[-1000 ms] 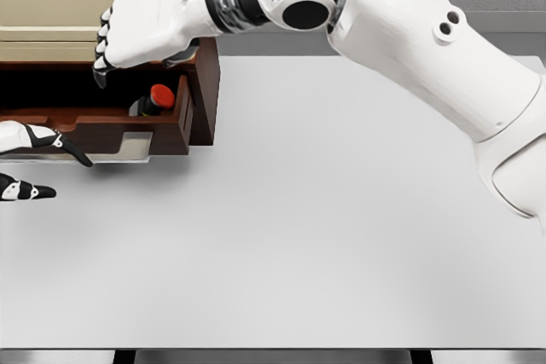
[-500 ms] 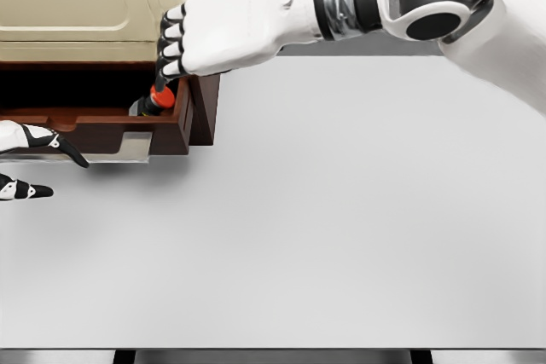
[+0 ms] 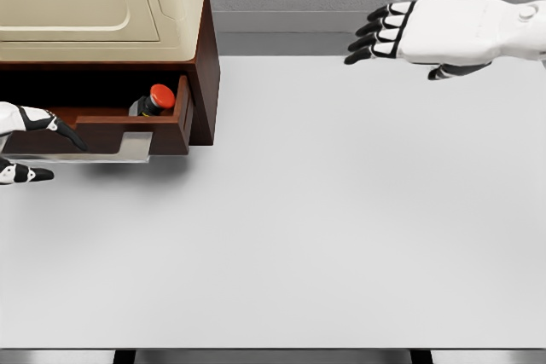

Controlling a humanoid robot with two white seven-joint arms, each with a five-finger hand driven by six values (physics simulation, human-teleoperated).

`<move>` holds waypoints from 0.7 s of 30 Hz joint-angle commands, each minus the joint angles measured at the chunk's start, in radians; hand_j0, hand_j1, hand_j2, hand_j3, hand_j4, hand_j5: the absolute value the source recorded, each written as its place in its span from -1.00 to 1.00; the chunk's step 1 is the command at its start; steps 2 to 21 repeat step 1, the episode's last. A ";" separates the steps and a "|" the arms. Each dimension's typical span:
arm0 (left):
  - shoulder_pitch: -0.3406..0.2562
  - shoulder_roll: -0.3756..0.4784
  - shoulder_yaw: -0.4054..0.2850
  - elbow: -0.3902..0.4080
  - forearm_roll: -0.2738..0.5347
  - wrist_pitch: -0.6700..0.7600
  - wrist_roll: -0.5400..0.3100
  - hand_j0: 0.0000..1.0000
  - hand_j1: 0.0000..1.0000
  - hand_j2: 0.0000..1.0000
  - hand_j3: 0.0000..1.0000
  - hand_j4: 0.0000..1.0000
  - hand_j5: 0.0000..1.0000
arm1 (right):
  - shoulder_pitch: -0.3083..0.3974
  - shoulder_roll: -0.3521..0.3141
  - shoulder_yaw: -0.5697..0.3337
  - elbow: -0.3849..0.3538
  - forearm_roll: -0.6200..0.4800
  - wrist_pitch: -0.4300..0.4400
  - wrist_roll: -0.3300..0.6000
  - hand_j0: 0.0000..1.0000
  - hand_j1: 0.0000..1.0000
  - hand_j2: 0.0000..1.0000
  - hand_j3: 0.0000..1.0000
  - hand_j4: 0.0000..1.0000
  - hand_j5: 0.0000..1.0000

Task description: Open the cabinet drawer with left arm, and place a switch into the drawer with right arm

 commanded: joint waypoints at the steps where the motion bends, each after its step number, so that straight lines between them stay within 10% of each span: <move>1: 0.000 0.000 0.003 -0.001 0.007 0.002 0.001 0.35 0.35 0.35 0.35 0.35 0.35 | 0.000 -0.016 -0.001 -0.001 -0.006 0.002 -0.002 1.00 1.00 1.00 1.00 1.00 1.00; 21: 0.000 0.000 0.003 -0.001 0.007 0.002 0.001 0.35 0.35 0.35 0.35 0.35 0.35 | 0.000 -0.016 -0.001 -0.001 -0.006 0.002 -0.002 1.00 1.00 1.00 1.00 1.00 1.00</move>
